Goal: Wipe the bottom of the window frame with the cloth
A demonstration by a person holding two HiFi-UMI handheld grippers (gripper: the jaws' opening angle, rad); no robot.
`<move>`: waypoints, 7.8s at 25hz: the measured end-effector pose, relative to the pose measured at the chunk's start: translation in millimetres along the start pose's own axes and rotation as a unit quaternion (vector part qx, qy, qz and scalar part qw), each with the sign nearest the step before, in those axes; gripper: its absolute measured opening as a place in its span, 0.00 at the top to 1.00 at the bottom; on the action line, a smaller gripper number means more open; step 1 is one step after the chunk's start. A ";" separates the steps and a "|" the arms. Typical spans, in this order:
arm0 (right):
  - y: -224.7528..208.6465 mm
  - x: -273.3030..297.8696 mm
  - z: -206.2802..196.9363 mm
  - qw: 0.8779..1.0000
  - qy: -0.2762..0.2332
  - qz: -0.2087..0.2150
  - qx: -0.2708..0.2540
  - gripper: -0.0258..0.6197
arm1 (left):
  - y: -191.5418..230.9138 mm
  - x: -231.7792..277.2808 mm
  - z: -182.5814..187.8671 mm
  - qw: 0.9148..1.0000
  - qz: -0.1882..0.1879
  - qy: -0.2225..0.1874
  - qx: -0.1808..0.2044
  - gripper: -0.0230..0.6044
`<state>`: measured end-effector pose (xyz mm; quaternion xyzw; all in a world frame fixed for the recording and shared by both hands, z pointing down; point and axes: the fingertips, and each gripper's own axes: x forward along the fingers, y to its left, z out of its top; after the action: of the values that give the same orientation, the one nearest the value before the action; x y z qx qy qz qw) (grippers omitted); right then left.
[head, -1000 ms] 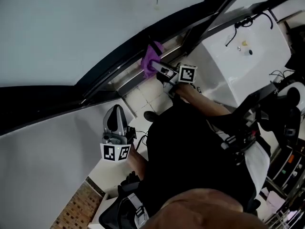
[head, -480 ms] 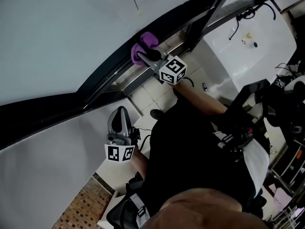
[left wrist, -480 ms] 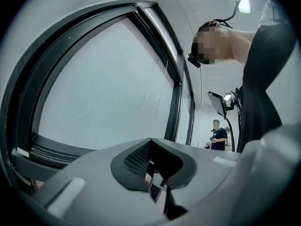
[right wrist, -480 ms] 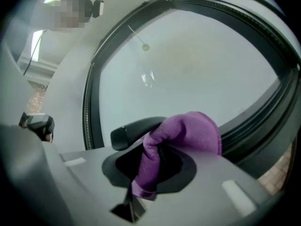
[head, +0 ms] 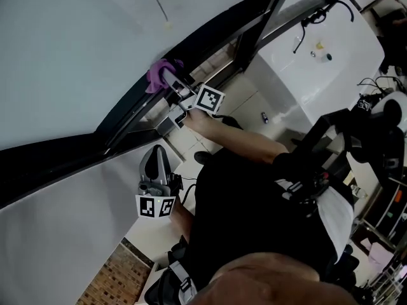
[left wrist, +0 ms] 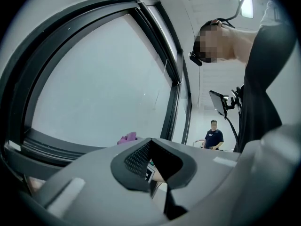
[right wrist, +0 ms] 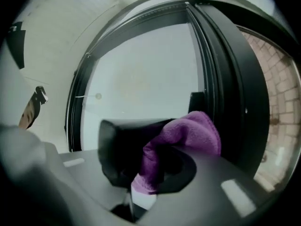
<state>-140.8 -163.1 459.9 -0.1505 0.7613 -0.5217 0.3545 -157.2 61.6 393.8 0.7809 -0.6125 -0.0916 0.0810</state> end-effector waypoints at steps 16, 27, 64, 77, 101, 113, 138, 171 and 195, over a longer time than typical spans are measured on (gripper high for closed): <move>17.4 -120.8 -14.9 0.979 0.160 -0.041 -0.116 0.86 | 21.1 -14.1 -5.7 1.000 0.010 0.007 -0.014 0.96; -20.6 -22.9 -12.2 0.737 0.235 0.009 -0.634 0.86 | -0.9 10.3 -1.8 1.000 0.001 0.019 0.006 0.96; 39.9 -88.7 12.8 0.519 0.480 -0.006 -0.707 0.86 | 6.4 29.5 -6.8 1.000 0.011 0.020 -0.002 0.96; -15.7 -16.5 58.5 0.520 0.367 0.006 -0.771 0.86 | -10.8 36.8 -2.4 1.000 -0.009 0.025 0.010 0.96; 56.7 -88.9 37.8 0.514 0.419 0.157 -0.732 0.86 | -12.0 41.2 -11.0 0.999 -0.022 0.029 0.010 0.96; -36.4 15.6 33.4 0.542 0.419 -0.021 -0.728 0.86 | -8.9 19.2 -1.4 0.999 0.026 0.018 0.015 0.96; -84.5 13.1 84.5 0.450 0.451 -0.121 -0.761 0.86 | -15.6 36.6 -4.7 1.000 0.003 0.015 0.015 0.96; -143.2 -22.6 361.4 0.319 0.357 -0.424 -0.769 0.87 | -16.8 42.9 -8.6 1.000 -0.010 0.010 0.007 0.96; -59.0 20.6 78.7 0.606 0.416 -0.118 -0.667 0.86 | -1.6 28.2 -7.6 1.000 0.010 0.004 -0.005 0.96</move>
<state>-108.7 -253.9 489.1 -0.2004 0.9394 0.0874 -0.2639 -147.3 34.7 399.5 0.7748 -0.6195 -0.0906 0.0878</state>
